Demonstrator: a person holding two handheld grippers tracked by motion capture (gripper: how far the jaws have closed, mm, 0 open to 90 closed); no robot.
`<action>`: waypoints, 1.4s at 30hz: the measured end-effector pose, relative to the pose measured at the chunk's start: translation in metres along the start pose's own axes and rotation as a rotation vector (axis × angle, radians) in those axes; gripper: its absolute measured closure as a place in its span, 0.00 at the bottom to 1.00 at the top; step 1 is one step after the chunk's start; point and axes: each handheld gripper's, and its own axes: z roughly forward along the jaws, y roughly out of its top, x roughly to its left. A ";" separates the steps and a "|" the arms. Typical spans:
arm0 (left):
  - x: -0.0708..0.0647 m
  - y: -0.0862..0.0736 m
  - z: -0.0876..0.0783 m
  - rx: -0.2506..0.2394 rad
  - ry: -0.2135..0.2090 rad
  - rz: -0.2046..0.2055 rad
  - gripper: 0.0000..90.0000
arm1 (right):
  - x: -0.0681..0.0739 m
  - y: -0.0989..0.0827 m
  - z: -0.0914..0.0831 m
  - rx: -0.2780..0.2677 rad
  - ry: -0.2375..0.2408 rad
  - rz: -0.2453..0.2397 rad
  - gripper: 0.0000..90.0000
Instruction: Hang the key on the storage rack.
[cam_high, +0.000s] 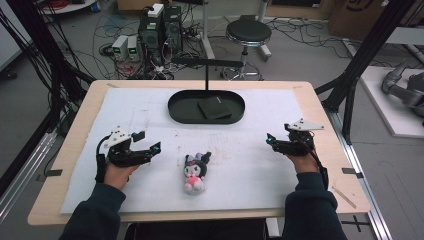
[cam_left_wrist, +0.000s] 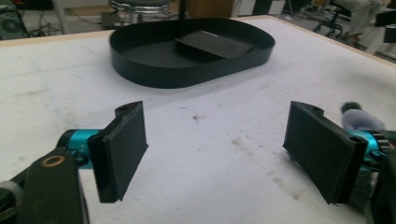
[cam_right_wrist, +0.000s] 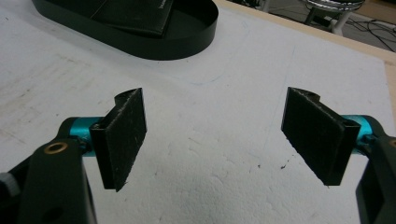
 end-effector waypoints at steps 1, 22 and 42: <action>-0.003 0.000 0.002 0.007 -0.018 -0.001 0.28 | 0.000 0.000 0.000 -0.001 0.002 -0.001 0.25; -0.097 -0.001 0.063 0.220 -0.203 0.060 0.27 | 0.002 0.001 -0.002 -0.015 0.017 0.009 0.25; -0.028 0.036 0.037 0.199 -0.209 0.058 0.47 | 0.002 0.001 -0.001 -0.012 0.016 0.013 0.26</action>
